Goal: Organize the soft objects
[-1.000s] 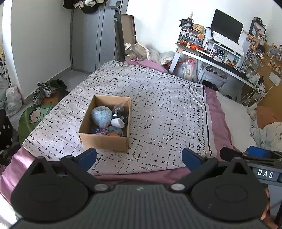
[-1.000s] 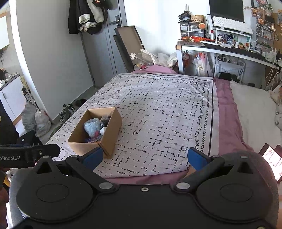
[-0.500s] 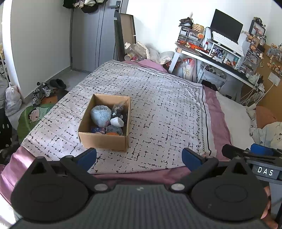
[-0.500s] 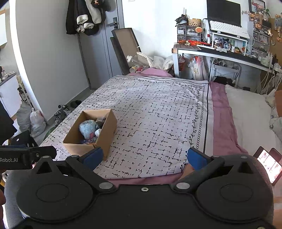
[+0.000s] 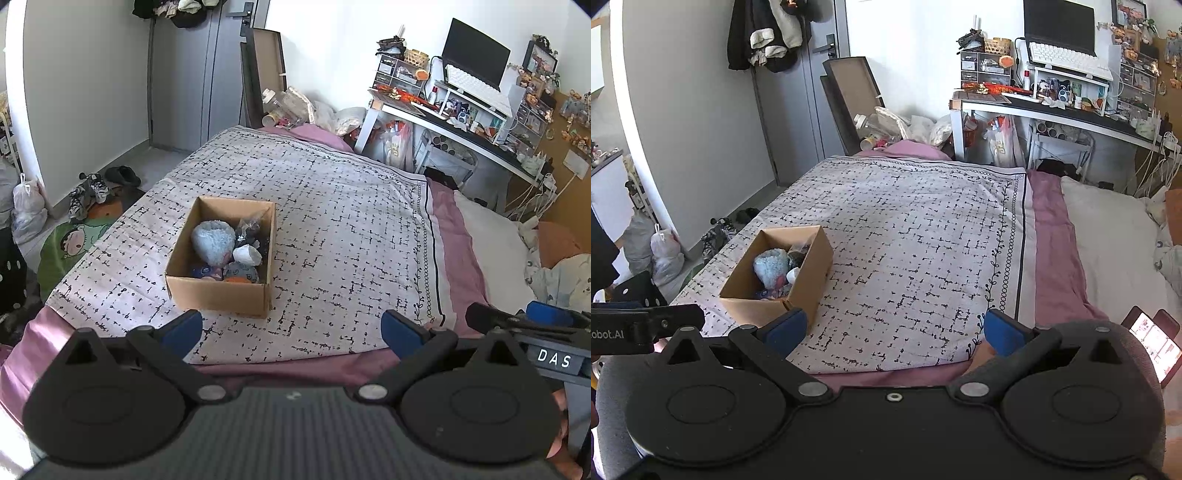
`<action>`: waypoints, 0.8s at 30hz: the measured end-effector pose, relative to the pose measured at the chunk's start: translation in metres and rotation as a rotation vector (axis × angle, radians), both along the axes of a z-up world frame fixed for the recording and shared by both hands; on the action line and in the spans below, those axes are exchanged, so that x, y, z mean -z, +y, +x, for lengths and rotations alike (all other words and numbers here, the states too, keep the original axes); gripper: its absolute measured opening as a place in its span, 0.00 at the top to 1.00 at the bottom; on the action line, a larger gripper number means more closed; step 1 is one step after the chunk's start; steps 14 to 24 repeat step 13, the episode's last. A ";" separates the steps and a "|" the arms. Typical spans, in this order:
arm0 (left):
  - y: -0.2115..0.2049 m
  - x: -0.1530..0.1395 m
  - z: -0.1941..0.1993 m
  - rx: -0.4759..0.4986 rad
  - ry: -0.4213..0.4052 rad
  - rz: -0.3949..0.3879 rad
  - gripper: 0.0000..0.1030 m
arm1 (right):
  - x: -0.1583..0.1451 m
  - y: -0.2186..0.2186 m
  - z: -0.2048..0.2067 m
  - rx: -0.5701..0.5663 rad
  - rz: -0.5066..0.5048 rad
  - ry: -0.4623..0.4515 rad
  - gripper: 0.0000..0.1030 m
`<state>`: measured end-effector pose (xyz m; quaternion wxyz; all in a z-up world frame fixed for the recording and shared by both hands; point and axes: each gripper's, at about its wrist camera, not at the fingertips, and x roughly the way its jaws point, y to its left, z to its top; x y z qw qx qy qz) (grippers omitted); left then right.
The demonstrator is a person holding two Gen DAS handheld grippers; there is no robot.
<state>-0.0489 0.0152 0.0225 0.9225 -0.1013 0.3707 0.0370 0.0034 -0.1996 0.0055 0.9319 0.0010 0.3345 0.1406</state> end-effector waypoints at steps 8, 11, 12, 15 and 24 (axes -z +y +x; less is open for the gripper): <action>-0.001 0.002 -0.001 -0.005 -0.004 0.021 0.01 | 0.003 0.000 0.000 -0.002 -0.002 0.005 0.00; 0.001 0.004 0.000 -0.007 -0.002 0.011 0.01 | 0.004 -0.001 0.001 0.003 -0.005 0.003 0.00; 0.001 0.004 0.001 -0.006 -0.001 0.009 0.01 | 0.004 -0.001 0.002 0.005 -0.004 0.003 0.00; 0.002 0.005 0.001 -0.004 0.000 0.006 0.01 | 0.005 -0.001 0.003 0.007 -0.004 0.003 0.00; 0.002 0.005 0.001 -0.004 0.000 0.006 0.01 | 0.005 -0.001 0.003 0.007 -0.004 0.003 0.00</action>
